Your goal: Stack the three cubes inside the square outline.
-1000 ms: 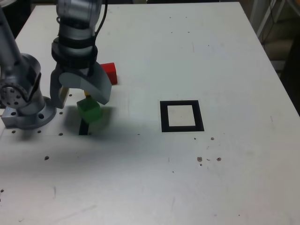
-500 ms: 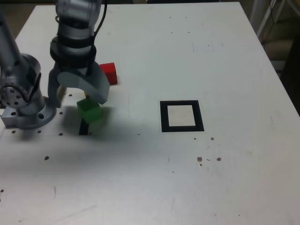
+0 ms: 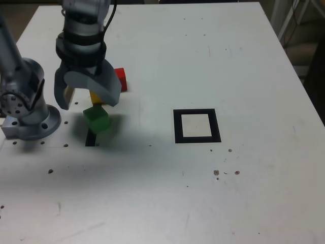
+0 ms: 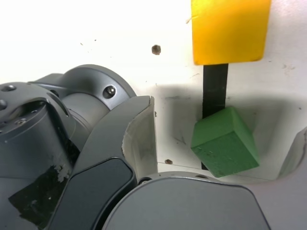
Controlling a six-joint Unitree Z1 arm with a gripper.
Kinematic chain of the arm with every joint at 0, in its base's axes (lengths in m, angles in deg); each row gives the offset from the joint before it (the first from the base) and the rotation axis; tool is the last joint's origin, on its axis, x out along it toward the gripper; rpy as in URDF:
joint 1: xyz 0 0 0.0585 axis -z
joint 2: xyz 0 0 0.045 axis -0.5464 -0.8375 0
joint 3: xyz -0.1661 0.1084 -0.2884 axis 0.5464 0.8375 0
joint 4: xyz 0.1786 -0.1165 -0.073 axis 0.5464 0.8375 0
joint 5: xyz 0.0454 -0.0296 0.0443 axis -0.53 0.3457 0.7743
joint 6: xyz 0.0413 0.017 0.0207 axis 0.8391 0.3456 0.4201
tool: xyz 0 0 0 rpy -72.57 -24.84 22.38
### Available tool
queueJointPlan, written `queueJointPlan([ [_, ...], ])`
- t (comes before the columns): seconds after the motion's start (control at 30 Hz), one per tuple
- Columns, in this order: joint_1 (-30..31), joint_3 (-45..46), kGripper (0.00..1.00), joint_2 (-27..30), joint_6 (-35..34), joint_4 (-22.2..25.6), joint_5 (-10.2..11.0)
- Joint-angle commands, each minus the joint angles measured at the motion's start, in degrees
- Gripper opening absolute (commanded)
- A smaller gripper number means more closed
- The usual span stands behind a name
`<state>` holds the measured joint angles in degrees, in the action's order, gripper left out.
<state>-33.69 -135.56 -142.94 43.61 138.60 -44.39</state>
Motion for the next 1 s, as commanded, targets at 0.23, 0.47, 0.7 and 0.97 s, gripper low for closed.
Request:
queueJointPlan([
  [0.23,-3.1,-2.2,1.0,-0.3,3.7,0.8,1.5],
  [0.47,-8.4,-3.7,1.0,-0.8,8.3,0.8,2.6],
  [0.7,-14.7,-5.9,1.0,-2.1,13.6,0.8,3.8],
  [0.97,-21.4,-8.0,1.0,-4.0,18.0,0.8,5.4],
])
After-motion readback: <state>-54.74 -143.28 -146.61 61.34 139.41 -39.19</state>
